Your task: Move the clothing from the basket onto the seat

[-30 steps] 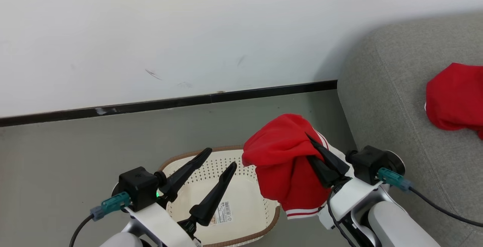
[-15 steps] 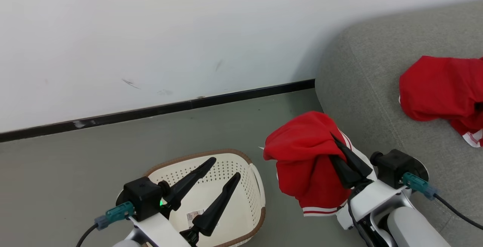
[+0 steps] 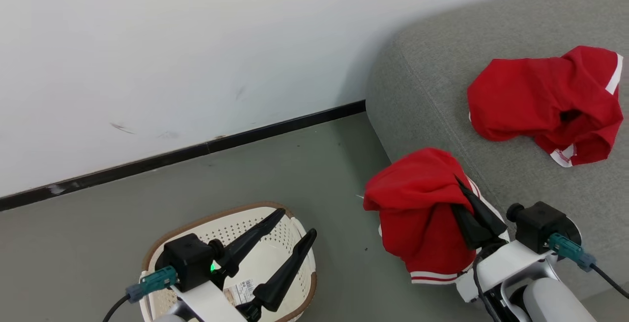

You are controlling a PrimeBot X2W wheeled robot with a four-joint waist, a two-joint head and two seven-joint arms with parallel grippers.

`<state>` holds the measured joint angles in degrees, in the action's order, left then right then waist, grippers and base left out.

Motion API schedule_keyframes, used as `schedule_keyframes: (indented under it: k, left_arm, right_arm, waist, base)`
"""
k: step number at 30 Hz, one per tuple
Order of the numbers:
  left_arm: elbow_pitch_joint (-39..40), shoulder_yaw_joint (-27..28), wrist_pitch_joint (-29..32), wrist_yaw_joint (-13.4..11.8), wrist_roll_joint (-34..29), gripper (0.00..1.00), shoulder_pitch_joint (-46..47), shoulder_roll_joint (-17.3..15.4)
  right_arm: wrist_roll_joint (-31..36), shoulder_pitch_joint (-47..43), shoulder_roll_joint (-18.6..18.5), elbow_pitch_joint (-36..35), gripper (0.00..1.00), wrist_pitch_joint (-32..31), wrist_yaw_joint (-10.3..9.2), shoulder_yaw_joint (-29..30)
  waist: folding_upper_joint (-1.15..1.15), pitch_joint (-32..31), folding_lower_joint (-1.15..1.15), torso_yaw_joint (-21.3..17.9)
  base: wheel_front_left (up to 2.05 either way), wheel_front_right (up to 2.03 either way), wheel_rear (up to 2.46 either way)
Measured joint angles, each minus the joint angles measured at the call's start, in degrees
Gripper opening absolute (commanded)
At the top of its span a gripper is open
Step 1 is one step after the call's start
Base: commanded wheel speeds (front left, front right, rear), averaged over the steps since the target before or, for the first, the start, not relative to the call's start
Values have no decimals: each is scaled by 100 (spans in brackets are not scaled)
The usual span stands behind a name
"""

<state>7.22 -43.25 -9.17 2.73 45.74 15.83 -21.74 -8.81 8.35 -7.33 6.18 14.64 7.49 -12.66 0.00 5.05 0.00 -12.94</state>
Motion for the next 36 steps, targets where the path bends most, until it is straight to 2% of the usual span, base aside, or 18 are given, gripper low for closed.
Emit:
schedule_keyframes:
  k: [27,36]
  left_arm:
    - [104,22,-51,-7,-153,100,-10,-119]
    - [175,49,-56,-64,-202,100,-55,-167]
  right_arm:
    - [-29,-271,-8,-325,0,0,0,333]
    - [-335,-271,52,-335,0,0,0,324]
  waist:
    - [0,157,0,-1006]
    - [0,210,0,-1239]
  base:
    - [0,0,0]
    - [0,0,0]
